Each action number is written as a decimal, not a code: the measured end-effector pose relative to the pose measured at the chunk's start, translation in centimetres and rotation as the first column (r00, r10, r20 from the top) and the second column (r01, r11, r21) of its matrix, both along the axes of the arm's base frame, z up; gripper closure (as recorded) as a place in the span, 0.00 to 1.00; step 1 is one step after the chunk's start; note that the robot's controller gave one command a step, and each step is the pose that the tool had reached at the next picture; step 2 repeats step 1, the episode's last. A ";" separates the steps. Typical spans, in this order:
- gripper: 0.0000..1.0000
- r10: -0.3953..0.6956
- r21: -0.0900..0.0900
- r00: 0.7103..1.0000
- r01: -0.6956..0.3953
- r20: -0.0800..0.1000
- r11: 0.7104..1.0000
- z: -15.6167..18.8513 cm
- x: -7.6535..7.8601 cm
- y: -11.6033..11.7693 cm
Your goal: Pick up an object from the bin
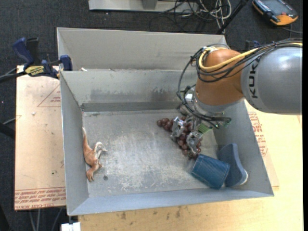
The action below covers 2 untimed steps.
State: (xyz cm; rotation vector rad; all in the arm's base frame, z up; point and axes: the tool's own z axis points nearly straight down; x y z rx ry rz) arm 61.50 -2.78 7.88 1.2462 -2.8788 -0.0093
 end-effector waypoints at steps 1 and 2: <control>1.00 0.000 0.000 1.000 0.000 0.000 1.000 0.0 0.0 0.0; 1.00 0.000 0.000 1.000 0.000 0.000 1.000 0.0 0.0 0.0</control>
Offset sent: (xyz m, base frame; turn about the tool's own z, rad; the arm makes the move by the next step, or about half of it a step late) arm 0.0059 0.0022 0.0633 -0.0004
